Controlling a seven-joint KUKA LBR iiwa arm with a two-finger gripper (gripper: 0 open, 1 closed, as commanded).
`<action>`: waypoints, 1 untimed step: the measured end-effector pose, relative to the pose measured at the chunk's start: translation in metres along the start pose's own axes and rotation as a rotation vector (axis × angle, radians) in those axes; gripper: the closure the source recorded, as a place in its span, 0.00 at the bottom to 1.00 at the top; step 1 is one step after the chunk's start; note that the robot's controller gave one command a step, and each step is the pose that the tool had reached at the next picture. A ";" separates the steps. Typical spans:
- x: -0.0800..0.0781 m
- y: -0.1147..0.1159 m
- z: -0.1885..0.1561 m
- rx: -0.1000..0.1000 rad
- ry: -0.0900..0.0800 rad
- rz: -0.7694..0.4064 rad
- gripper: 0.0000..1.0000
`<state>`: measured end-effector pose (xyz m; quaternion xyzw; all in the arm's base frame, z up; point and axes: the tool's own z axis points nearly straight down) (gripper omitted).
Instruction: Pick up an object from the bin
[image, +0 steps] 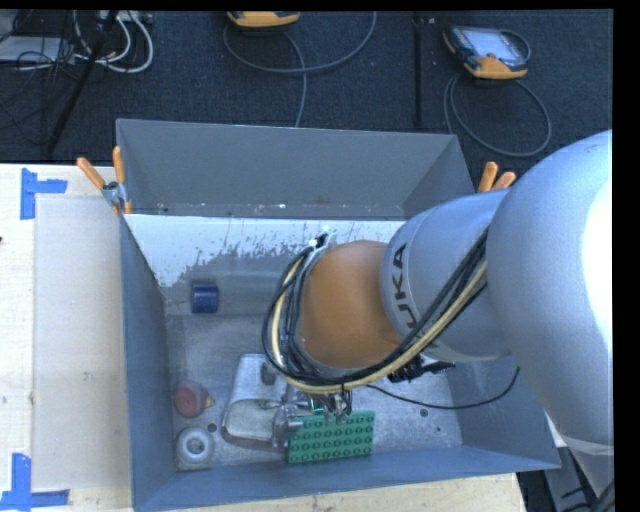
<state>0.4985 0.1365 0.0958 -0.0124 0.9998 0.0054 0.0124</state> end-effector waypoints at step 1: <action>0.008 -0.053 -0.019 0.010 0.021 -0.068 0.00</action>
Offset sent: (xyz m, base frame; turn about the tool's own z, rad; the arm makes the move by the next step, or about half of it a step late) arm -0.0081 -0.0513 0.0168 -0.0705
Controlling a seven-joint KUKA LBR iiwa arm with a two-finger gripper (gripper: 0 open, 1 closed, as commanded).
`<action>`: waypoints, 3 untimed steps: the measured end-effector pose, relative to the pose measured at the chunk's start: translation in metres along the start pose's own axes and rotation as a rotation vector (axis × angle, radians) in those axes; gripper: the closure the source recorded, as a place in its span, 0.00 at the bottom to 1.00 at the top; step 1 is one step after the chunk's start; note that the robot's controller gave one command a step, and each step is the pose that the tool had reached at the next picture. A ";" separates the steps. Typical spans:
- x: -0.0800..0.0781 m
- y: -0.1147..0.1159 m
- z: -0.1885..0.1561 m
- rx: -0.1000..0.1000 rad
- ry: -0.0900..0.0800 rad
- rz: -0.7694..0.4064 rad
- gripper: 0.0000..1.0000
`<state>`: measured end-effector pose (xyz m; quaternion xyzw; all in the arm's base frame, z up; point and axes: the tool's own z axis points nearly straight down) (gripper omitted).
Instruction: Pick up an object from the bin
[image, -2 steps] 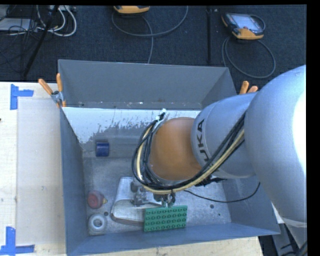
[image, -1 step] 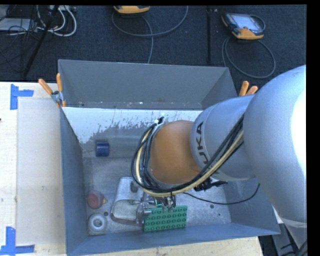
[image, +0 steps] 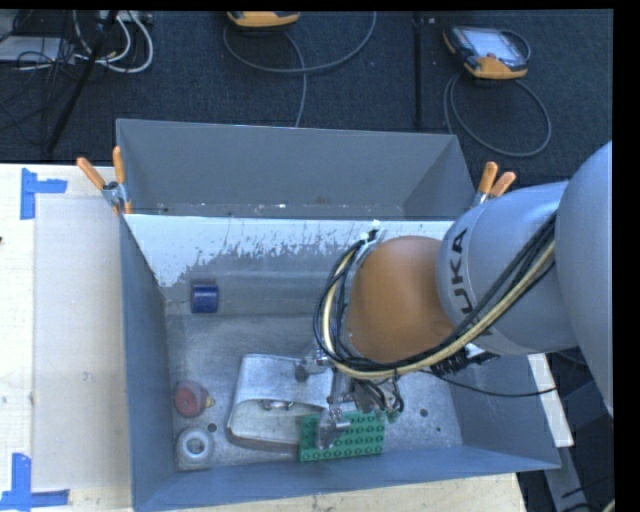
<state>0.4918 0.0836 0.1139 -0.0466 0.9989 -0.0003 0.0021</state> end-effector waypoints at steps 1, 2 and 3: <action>0.002 -0.006 0.014 -0.007 -0.023 -0.015 0.00; 0.003 -0.007 0.013 -0.007 -0.017 -0.010 1.00; -0.002 -0.019 -0.094 -0.001 -0.003 -0.001 1.00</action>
Offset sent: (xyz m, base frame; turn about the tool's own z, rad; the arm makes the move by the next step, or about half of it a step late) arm -0.0166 -0.0255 -0.0439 -0.0152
